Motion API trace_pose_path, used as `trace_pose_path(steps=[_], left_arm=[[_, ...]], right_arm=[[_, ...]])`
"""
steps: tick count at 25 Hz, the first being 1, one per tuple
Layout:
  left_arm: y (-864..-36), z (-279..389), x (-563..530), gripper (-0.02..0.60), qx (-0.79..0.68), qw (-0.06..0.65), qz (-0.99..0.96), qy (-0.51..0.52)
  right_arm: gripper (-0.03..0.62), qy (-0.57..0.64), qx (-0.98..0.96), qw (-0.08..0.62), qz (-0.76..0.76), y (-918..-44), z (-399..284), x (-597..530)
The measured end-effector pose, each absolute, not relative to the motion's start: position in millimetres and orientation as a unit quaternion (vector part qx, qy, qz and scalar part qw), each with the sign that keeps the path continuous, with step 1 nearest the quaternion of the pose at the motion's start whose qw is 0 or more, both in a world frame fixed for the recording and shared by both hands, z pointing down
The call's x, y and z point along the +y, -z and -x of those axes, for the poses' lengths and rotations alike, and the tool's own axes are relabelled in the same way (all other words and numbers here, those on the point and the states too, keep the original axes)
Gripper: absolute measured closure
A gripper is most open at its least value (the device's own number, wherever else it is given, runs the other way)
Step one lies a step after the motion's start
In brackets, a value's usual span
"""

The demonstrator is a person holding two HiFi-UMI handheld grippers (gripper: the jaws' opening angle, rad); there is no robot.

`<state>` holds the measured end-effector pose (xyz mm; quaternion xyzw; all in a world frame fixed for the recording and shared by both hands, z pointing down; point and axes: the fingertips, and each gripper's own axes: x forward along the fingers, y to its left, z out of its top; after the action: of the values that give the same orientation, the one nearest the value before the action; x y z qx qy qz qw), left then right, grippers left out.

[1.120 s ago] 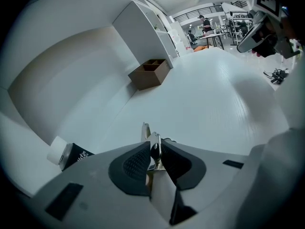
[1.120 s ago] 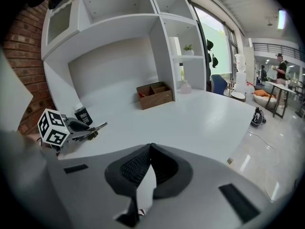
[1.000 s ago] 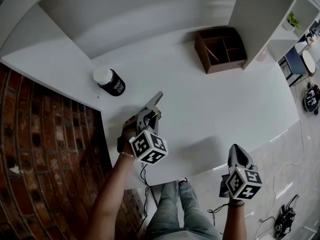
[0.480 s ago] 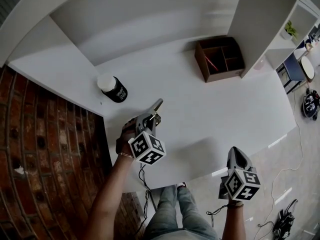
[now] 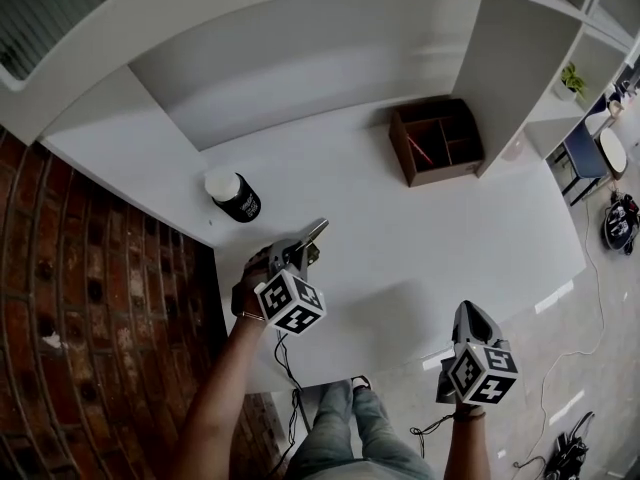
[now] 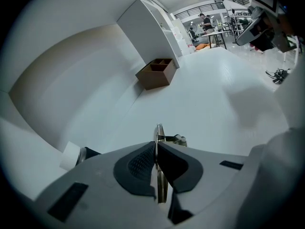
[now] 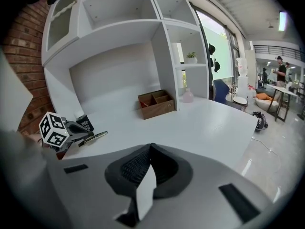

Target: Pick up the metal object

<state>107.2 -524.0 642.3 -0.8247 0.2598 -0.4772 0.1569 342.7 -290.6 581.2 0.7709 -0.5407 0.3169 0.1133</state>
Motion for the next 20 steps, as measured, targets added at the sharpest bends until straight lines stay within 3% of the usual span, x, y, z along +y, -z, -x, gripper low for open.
trace_pose_path(steps=[9, 20], left_arm=[[-605.2, -94.6, -519.6, 0.563, 0.295, 0.126, 0.833, 0.451], [-508.8, -42.6, -492.4, 0.563, 0.397, 0.050, 0.852, 0.339]], right_arm=[[0.591, -0.303, -0.563, 0.112, -0.761, -560.2, -340.5, -302.9], [0.591, -0.256, -0.628, 0.104, -0.727, -507.7, -309.3, -338.0]])
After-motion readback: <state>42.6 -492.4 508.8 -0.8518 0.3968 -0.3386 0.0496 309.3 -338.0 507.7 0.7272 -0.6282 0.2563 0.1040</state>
